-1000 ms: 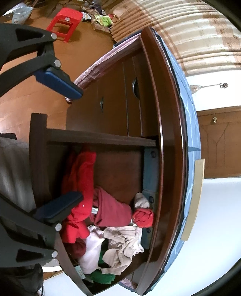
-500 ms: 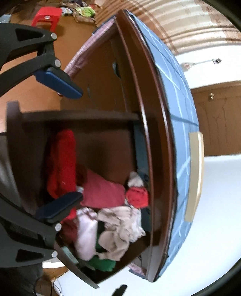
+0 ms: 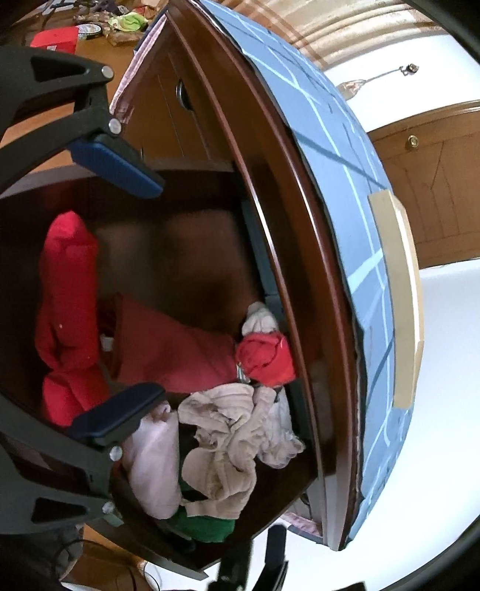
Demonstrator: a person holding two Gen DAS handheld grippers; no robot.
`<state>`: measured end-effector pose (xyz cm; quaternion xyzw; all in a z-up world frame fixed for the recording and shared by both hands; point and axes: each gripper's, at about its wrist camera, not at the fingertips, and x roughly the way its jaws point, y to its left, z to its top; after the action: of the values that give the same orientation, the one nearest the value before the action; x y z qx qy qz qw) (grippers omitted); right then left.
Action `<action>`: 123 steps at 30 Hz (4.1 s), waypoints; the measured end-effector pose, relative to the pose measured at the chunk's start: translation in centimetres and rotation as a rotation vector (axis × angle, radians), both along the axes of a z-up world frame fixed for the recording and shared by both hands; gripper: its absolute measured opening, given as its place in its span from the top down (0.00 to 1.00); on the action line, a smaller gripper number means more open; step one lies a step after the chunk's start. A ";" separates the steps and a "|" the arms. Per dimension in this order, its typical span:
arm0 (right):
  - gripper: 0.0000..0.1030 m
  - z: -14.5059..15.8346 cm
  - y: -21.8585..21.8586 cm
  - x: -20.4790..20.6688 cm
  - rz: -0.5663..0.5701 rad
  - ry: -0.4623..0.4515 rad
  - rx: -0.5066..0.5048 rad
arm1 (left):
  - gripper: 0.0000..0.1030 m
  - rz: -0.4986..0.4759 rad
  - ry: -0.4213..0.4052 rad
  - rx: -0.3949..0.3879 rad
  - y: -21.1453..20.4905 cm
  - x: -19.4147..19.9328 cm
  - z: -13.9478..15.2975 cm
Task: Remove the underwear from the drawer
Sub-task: 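Lower the right tool to the beige dotted underwear while the left tool reaches the red sock, then close the right tool on the beige underwear while the left tool grips the red sock, then lift both garments out of the drawer and carry them toward the white tray, then carry the beige underwear and red sock over the white tray with both tools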
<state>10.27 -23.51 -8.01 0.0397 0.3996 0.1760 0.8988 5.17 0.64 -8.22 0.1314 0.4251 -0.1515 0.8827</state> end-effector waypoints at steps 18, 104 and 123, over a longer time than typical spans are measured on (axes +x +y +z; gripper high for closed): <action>0.24 -5.4 6.0 7.9 0.107 0.289 -0.198 | 0.01 -0.115 0.077 0.133 -3.9 2.8 -2.3; 0.53 2.8 -2.6 2.6 -0.128 0.066 0.580 | 0.75 -0.054 0.071 -0.363 -0.3 2.6 7.0; 0.53 5.5 0.1 8.5 -0.267 -0.127 0.534 | 0.75 0.076 -0.122 -0.358 -2.1 8.7 9.2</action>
<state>18.72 -23.46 -2.48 0.3155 0.2736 0.1574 0.8949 13.87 -1.49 0.96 -0.0351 0.3416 -0.1829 0.9212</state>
